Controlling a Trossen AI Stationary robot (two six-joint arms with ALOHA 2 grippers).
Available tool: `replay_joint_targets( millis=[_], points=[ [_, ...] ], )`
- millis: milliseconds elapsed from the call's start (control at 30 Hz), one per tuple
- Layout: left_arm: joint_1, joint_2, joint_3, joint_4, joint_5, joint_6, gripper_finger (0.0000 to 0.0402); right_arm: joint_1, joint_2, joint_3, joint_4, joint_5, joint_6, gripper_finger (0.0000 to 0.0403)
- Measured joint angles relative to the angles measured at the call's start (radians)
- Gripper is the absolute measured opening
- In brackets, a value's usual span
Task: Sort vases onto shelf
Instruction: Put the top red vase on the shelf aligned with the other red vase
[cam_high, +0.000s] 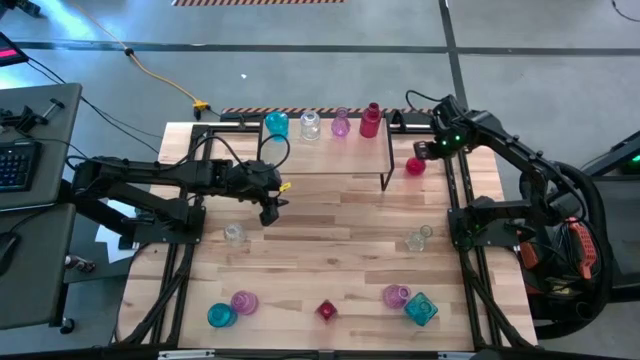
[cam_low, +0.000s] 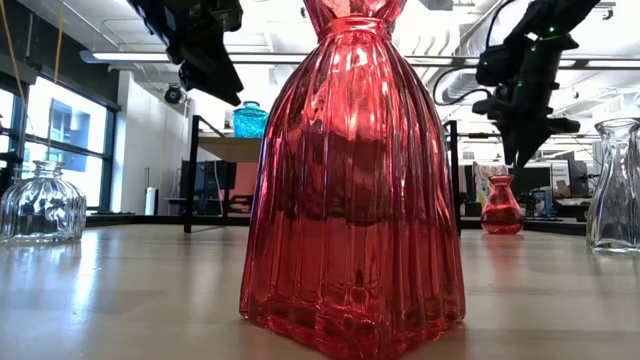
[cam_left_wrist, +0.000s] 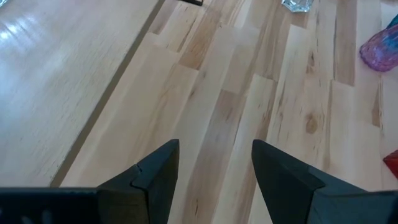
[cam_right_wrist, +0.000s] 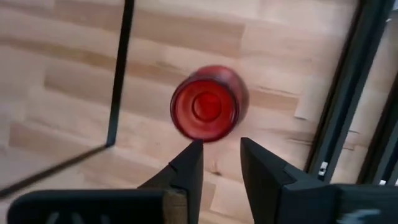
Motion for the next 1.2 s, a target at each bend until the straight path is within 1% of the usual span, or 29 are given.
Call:
replay_joint_targets(
  millis=[233, 533, 900, 1133, 1200],
  points=[
    [0.0, 0.0, 0.0, -0.002, 0.046, 0.012, 0.0193, 0.04, 0.0, 0.001, 0.02, 0.094, 0.097, 0.0089],
    [0.0, 0.0, 0.0, -0.002, 0.049, 0.036, 0.0193, 0.097, 0.0, 0.001, 0.01, 0.121, 0.2, 0.0089],
    [0.0, 0.0, 0.0, -0.002, 0.05, 0.057, 0.0193, 0.119, 0.0, 0.001, 0.003, 0.213, 0.298, 0.0089],
    [0.0, 0.0, 0.0, -0.002, 0.051, 0.071, 0.0193, 0.131, 0.0, 0.001, 0.003, 0.211, 0.309, 0.0089],
    [0.0, 0.0, 0.0, -0.002, 0.051, 0.072, 0.0193, 0.132, 0.0, 0.001, 0.003, 0.161, 0.301, 0.0089]
  ],
)
